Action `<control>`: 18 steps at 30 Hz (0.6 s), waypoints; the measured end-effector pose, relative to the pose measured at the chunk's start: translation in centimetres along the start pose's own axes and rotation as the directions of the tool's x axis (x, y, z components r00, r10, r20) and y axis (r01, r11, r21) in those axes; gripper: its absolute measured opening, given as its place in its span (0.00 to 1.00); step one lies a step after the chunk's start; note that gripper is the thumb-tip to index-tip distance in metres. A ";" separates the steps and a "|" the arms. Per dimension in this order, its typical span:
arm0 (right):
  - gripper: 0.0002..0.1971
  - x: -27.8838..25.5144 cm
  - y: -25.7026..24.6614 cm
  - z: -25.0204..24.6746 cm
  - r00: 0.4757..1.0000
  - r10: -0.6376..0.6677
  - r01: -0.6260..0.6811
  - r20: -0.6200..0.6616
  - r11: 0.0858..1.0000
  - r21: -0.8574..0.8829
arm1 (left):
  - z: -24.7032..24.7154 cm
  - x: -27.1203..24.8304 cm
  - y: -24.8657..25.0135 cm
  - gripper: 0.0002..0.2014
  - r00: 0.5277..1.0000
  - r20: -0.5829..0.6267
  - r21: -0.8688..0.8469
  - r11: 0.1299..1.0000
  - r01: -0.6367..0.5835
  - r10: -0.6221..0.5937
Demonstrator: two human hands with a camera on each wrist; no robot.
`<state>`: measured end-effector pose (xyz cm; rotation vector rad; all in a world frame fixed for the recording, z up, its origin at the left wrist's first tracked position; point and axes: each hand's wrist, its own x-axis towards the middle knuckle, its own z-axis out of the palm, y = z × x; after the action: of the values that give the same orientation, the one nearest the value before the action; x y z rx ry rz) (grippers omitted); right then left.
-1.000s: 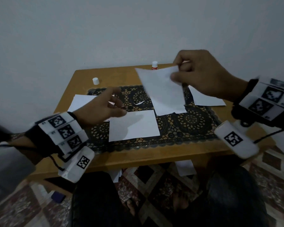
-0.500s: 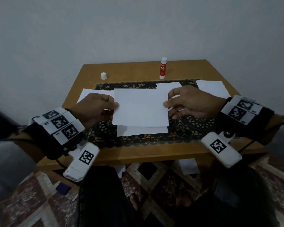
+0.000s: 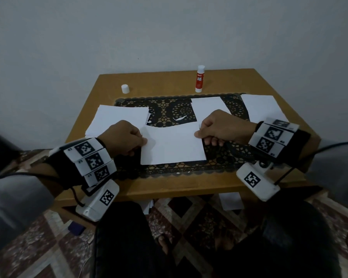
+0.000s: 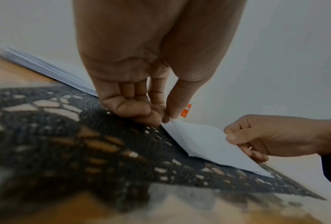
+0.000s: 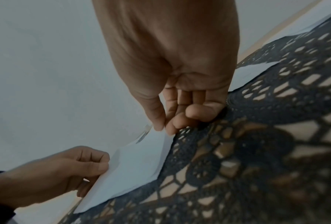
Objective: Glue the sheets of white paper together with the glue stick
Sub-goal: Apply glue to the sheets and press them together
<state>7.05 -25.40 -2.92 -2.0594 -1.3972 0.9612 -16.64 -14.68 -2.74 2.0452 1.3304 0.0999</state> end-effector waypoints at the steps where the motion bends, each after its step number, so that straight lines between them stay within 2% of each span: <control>1: 0.12 0.1 0.0 0.1 1.000 -0.006 0.006 -0.011 1.000 -0.023 | 0.1 0.0 0.1 0.14 1.000 -0.005 0.031 1.000 -0.005 0.005; 18: 0.13 0.4 0.6 0.7 0.994 -0.066 0.051 -0.083 0.984 -0.171 | 0.4 0.3 0.4 0.14 0.997 -0.015 0.242 0.967 -0.074 0.080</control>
<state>6.95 -25.25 -3.88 -2.1414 -1.5288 0.7404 -16.01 -14.72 -2.91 2.3068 1.3326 -0.0024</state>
